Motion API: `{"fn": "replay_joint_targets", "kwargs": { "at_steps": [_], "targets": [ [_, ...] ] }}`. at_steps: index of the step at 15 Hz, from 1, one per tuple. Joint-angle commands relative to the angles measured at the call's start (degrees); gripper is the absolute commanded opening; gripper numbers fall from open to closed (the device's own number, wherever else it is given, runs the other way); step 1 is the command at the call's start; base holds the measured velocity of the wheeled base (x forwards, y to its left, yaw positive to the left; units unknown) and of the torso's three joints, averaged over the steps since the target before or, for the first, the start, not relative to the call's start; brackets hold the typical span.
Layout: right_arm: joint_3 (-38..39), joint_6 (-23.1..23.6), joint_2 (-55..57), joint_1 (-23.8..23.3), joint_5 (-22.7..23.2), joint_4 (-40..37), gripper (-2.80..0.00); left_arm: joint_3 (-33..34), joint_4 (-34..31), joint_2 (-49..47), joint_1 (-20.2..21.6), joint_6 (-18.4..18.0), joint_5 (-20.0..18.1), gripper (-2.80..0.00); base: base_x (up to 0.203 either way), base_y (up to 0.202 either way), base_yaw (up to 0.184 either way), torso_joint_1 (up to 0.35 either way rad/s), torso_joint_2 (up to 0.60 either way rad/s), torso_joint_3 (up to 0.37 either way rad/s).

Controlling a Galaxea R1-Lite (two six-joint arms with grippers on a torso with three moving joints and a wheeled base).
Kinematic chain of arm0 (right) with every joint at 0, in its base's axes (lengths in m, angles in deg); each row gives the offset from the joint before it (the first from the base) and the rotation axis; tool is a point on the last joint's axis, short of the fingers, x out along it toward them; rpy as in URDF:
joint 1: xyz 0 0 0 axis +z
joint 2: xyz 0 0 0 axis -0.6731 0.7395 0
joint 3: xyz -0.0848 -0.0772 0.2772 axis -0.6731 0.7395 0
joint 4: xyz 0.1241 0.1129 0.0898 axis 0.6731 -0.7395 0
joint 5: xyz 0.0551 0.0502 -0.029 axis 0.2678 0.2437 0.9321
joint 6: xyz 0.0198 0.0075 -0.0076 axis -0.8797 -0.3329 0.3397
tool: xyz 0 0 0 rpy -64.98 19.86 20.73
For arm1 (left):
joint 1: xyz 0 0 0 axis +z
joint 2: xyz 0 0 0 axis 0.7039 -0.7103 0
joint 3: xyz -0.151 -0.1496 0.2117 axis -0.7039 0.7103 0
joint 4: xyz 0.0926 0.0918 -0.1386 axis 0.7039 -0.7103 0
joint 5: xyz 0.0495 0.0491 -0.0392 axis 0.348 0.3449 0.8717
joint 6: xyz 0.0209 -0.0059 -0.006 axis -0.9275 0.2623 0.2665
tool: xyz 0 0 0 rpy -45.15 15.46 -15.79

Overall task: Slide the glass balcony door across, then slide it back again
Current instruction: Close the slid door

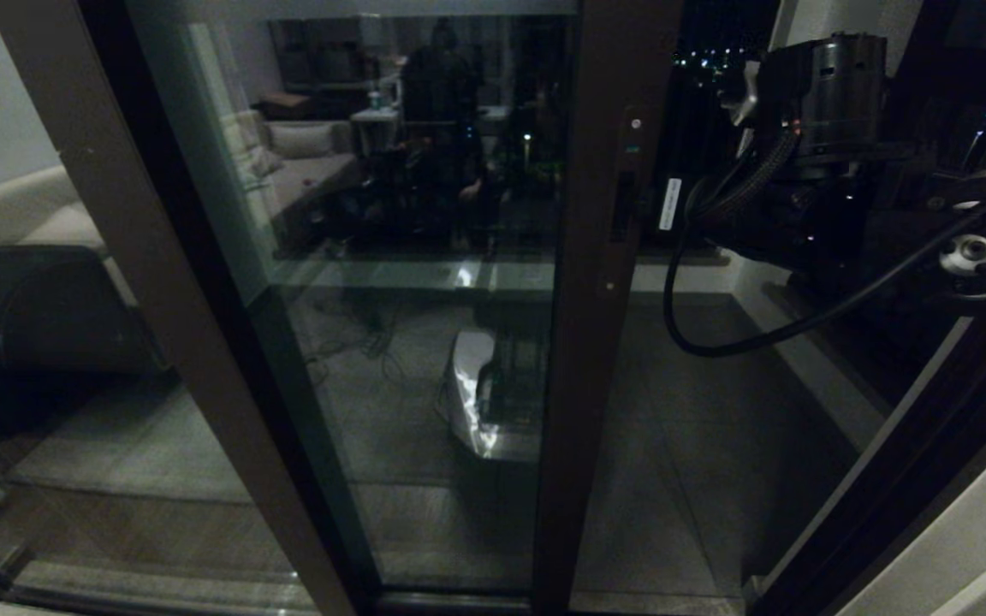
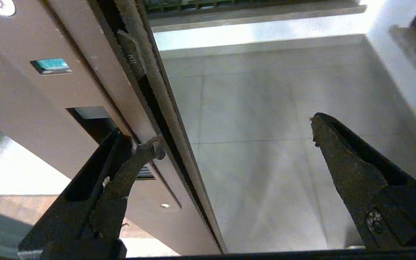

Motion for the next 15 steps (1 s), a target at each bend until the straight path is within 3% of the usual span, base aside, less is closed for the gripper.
{"fn": "replay_joint_targets", "kwargs": {
  "at_steps": [1, 7, 15],
  "targets": [
    [1.3, 0.1, -1.4, -2.7, -0.1, 0.4, 0.0, 0.0, 0.0, 0.1, 0.0, 0.0, 0.0, -2.8, 0.0, 0.0, 0.0, 0.0, 0.0, 0.0],
    [5.1, 1.4, -4.5, -3.8, -0.1, 0.5, 0.0, 0.0, 0.0, 0.1, 0.0, 0.0, 0.0, -2.8, 0.0, 0.0, 0.0, 0.0, 0.0, 0.0],
    [7.8, 0.9, -6.8, -9.0, -0.1, 0.5, 0.0, 0.0, 0.0, 0.1, 0.0, 0.0, 0.0, -2.8, 0.0, 0.0, 0.0, 0.0, 0.0, 0.0]
  ]
}}
